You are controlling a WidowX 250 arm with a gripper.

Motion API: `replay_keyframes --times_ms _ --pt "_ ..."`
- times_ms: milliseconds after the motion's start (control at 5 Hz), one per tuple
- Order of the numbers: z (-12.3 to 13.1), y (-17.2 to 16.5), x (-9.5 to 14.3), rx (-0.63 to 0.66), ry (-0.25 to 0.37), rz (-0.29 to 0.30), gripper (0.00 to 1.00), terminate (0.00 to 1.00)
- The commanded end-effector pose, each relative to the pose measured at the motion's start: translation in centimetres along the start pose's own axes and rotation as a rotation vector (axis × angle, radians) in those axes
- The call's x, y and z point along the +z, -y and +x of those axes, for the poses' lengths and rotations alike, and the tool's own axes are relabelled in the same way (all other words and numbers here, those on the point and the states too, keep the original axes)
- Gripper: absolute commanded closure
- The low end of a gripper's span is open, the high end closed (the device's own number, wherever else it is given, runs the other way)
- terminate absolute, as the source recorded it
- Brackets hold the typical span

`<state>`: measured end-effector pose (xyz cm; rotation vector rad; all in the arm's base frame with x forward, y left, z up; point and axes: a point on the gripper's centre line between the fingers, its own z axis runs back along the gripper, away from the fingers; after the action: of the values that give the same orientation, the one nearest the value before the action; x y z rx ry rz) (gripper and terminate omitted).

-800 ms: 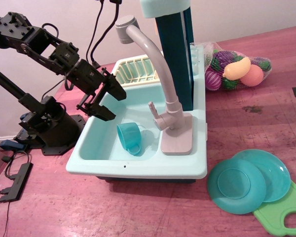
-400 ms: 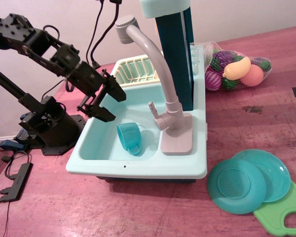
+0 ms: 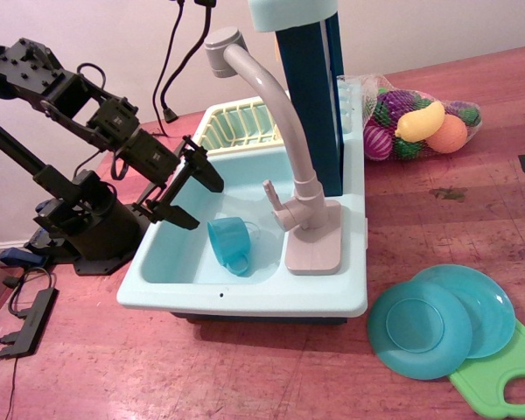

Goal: Flip cup upright

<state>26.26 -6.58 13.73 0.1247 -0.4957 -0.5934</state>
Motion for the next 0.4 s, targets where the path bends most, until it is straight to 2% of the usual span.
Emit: replay_keyframes --times_ms 0,200 --pt "-0.3 0.3 -0.6 -0.015 -0.008 0.023 0.00 0.00" --pt "-0.5 0.6 -3.0 -0.009 -0.016 0.020 0.00 0.00"
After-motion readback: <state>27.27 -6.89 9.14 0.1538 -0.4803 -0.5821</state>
